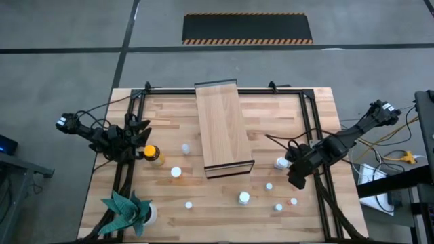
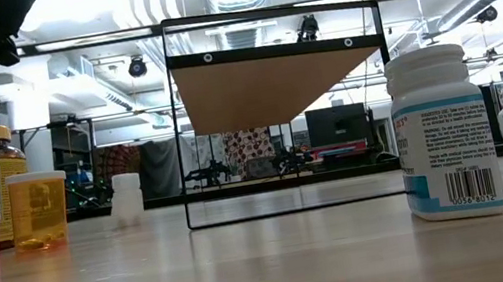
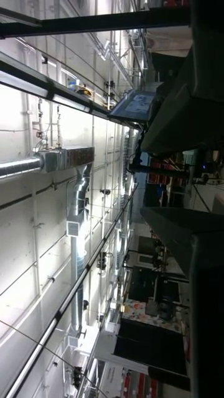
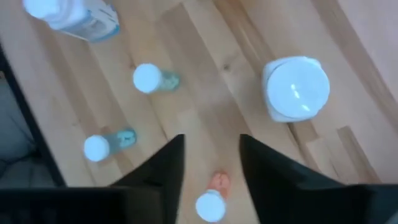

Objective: Pick and place medicine bottles onto shelf by color
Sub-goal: Put the top white pill bottle on the shelf

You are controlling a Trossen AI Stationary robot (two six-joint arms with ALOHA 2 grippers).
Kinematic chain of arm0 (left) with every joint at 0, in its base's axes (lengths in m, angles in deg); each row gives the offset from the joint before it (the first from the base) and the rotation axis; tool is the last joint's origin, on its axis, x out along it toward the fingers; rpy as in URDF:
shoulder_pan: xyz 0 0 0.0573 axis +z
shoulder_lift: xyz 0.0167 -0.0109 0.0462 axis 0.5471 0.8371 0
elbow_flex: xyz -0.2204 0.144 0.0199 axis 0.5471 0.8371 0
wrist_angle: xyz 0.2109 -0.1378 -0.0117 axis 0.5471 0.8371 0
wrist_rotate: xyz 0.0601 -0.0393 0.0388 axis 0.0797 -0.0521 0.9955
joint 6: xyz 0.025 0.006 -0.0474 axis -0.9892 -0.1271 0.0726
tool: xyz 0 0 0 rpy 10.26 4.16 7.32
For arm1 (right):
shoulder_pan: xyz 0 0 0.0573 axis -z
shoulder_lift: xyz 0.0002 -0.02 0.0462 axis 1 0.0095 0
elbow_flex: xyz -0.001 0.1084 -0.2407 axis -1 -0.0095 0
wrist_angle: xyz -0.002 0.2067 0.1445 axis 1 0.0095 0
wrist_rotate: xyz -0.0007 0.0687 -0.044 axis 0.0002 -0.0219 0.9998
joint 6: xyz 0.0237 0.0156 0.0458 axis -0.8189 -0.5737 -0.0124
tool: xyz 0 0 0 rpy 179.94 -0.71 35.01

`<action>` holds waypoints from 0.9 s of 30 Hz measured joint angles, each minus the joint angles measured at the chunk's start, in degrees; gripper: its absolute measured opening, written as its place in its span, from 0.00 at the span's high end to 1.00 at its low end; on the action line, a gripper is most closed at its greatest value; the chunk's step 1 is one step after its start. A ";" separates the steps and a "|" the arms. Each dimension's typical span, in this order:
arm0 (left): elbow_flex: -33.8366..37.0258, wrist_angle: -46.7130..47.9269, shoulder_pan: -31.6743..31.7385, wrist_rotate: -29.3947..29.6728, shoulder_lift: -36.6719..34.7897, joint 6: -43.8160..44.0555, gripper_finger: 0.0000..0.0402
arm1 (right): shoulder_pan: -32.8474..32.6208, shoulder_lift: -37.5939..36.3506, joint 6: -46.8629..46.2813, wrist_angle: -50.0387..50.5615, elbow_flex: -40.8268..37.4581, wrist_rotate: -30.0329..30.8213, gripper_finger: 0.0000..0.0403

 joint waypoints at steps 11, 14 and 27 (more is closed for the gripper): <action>0.00 0.07 0.01 -0.01 0.00 -0.44 0.66 | 0.00 2.97 13.08 3.47 -0.13 13.86 0.31; 0.00 0.07 0.02 0.00 0.07 -0.44 0.66 | 0.01 4.41 16.20 3.49 -0.73 16.49 0.32; 0.00 0.07 0.00 0.00 0.09 -0.42 0.66 | 0.02 9.70 16.93 0.56 -1.78 17.63 0.38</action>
